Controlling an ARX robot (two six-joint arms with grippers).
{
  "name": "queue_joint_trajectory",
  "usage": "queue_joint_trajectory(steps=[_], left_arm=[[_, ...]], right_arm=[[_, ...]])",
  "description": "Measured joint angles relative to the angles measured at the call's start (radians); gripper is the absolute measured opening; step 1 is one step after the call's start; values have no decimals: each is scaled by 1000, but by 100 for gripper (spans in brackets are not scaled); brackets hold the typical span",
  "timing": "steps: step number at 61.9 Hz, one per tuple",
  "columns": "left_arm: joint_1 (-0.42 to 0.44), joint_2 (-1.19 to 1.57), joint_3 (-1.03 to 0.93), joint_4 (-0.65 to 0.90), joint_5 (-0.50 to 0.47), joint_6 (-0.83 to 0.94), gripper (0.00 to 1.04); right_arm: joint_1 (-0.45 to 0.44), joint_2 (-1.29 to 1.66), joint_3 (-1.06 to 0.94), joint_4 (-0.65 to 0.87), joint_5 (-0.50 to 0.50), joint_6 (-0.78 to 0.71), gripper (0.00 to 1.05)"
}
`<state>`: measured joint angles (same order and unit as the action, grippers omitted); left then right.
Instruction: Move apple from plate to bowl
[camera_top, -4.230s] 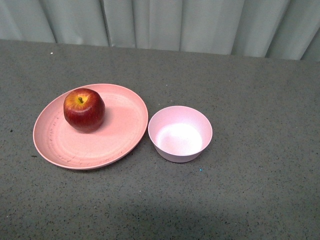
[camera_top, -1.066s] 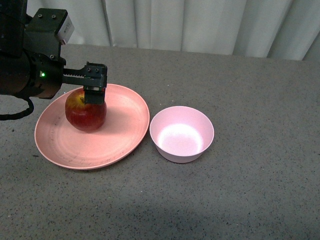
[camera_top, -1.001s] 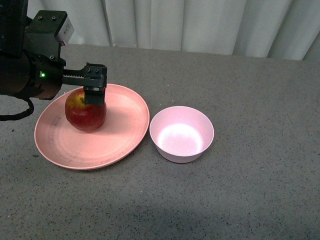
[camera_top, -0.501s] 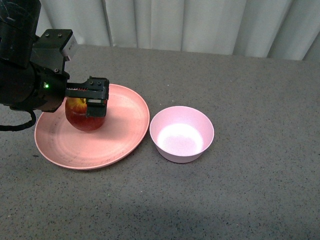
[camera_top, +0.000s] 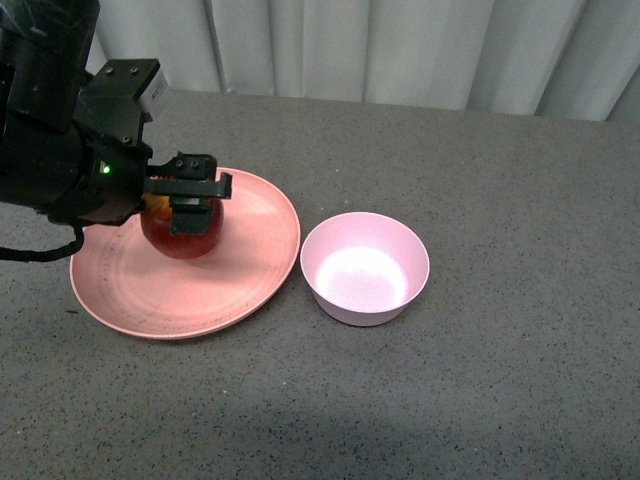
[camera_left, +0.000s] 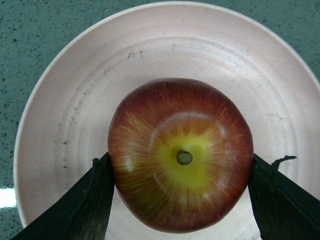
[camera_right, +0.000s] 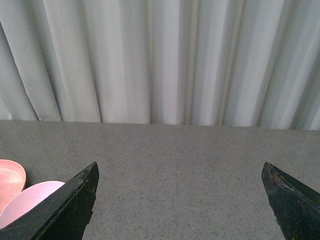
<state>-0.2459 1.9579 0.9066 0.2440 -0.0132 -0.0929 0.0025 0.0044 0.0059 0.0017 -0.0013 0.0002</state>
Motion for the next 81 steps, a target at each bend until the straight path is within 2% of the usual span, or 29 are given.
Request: queue_joint_trajectory(steps=[13,30,44,81], left_arm=[[-119,-74,39,-14,17,-40,67],[-264,-28,83,-19,5,-55,67],[-305,21,86,-24,-4,-70,67],[-335,103,119,-24,-2,-62,67]], right_arm=[[0,0,0,0,0,0,95],[0,0,0,0,0,0,95],[0,0,0,0,0,0,95],[0,0,0,0,0,0,95]])
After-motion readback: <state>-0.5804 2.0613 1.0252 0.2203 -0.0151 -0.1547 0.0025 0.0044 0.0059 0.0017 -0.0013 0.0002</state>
